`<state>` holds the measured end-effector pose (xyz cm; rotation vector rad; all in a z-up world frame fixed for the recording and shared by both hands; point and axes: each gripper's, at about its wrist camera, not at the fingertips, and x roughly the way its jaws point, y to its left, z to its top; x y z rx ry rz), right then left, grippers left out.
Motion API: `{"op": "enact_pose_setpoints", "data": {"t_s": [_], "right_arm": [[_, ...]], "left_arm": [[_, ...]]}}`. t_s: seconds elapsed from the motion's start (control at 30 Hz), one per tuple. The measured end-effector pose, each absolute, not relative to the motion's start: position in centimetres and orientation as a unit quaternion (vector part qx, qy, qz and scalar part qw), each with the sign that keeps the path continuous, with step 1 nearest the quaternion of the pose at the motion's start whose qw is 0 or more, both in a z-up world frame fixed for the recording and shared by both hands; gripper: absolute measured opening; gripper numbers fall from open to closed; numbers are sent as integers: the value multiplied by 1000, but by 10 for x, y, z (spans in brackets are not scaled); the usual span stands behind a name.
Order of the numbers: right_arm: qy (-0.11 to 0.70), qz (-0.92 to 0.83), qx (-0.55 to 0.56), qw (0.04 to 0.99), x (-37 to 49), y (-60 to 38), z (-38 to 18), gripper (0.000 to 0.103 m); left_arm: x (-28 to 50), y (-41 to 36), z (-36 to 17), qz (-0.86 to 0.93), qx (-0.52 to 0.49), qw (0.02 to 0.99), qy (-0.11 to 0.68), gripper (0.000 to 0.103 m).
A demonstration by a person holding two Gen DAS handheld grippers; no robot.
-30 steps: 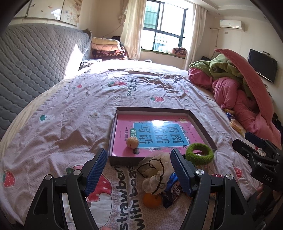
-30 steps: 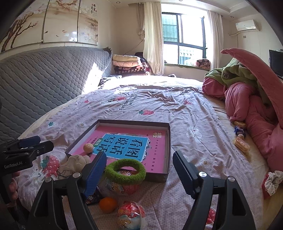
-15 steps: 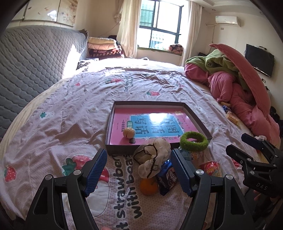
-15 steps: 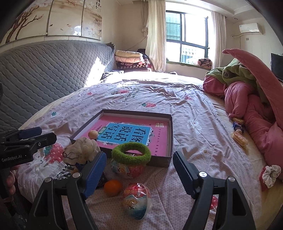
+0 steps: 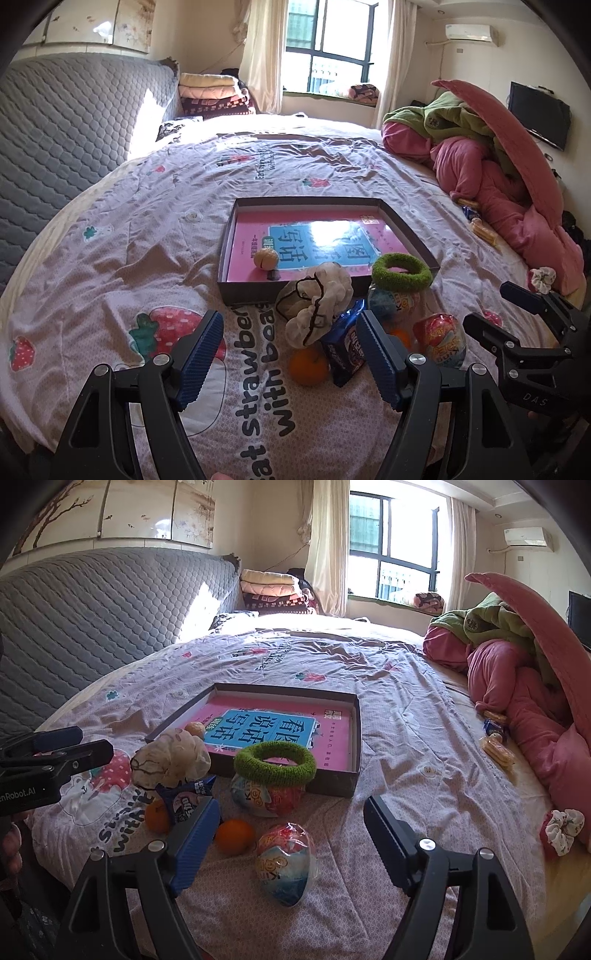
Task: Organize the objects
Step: 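Withdraw both grippers from the tray back toward the remaining objects, then grasp the white mesh bag with the left gripper while the right grasps the wrapped Kinder egg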
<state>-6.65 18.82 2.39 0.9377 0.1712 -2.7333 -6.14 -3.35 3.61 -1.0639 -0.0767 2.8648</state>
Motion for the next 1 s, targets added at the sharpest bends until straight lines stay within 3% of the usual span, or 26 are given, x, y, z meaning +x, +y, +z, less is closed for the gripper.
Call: {"op": "enact_pose_setpoints", "data": {"t_s": [1.0], "right_arm": [[59, -916, 380, 114, -66, 190, -16, 80]], "left_arm": [[-64, -29, 9, 924, -378, 58, -31, 76]]}}
